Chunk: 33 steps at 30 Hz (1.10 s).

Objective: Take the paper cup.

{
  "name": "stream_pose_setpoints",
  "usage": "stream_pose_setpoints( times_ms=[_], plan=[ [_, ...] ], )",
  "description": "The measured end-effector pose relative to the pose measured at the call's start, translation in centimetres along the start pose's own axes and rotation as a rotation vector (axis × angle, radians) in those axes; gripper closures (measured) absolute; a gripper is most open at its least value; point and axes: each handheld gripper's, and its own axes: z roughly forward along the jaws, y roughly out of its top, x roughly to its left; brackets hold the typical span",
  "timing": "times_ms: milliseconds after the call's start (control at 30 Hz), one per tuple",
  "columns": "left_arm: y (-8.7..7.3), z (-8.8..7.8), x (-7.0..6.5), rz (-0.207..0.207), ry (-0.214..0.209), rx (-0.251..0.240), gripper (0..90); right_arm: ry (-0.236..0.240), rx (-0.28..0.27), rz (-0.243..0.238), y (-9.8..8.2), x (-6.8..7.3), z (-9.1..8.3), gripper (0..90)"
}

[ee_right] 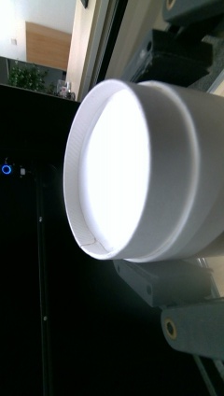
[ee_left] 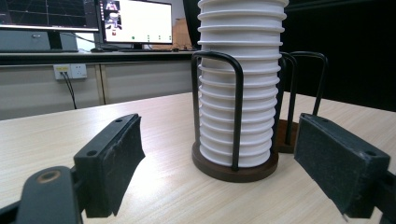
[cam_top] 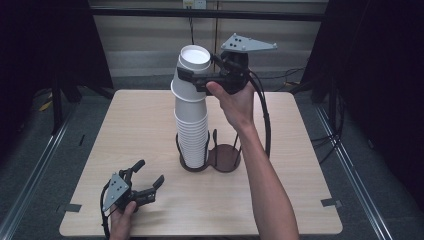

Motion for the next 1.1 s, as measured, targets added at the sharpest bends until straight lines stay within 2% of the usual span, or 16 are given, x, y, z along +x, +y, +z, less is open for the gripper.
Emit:
stream_pose_setpoints(
  times_ms=[100,500,733,967,1033,1100],
  plan=[
    [0.0,0.0,0.0,0.004,-0.001,0.001,15.5,0.019,-0.017,0.021,0.1,-0.1,-0.2,22.4],
    [0.0,0.0,0.0,0.004,-0.001,0.002,15.5,0.020,-0.080,0.021,1.0,-0.1,-1.5,22.6],
    [0.0,0.0,0.0,-0.002,0.002,0.002,15.4,0.032,-0.125,0.037,1.5,-0.5,-3.1,22.7],
    [0.0,0.0,0.0,0.002,0.006,0.003,15.4,0.014,-0.137,0.028,1.9,-0.5,-4.7,22.6],
    [0.0,-0.1,0.1,-0.001,-0.041,-0.002,15.1,0.005,-0.134,0.028,1.8,-0.5,-5.1,22.7],
    [0.0,-0.1,0.1,0.001,-0.051,0.001,15.0,0.001,-0.132,0.022,1.6,-0.5,-5.6,22.6]
  ],
)
